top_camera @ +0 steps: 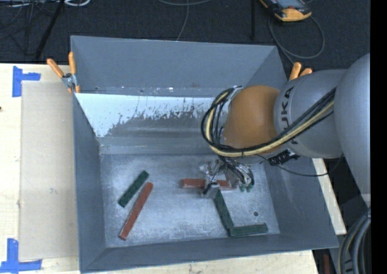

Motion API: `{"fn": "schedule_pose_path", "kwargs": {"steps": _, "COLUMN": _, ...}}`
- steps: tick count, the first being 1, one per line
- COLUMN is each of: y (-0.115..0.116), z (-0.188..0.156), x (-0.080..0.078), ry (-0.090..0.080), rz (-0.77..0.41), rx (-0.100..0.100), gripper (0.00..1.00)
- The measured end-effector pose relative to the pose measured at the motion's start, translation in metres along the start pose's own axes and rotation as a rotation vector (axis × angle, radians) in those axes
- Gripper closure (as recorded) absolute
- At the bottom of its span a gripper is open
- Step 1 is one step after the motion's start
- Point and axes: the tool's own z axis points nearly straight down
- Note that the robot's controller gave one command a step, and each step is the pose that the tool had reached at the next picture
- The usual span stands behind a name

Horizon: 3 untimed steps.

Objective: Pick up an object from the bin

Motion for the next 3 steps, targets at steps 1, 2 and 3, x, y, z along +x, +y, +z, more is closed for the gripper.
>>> {"fn": "schedule_pose_path", "kwargs": {"steps": 1, "y": 0.000, "z": 0.000, "x": 0.000, "ry": 0.001, "rz": 0.001, "rx": 0.000, "gripper": 0.00}}
{"fn": "schedule_pose_path", "kwargs": {"steps": 2, "y": 0.000, "z": 0.000, "x": 0.000, "ry": 0.000, "rz": 0.002, "rx": 0.000, "gripper": 1.00}}
{"fn": "schedule_pose_path", "kwargs": {"steps": 3, "y": 0.002, "z": -0.140, "x": 0.015, "ry": -0.007, "rz": -0.158, "rx": 0.002, "gripper": 1.00}}
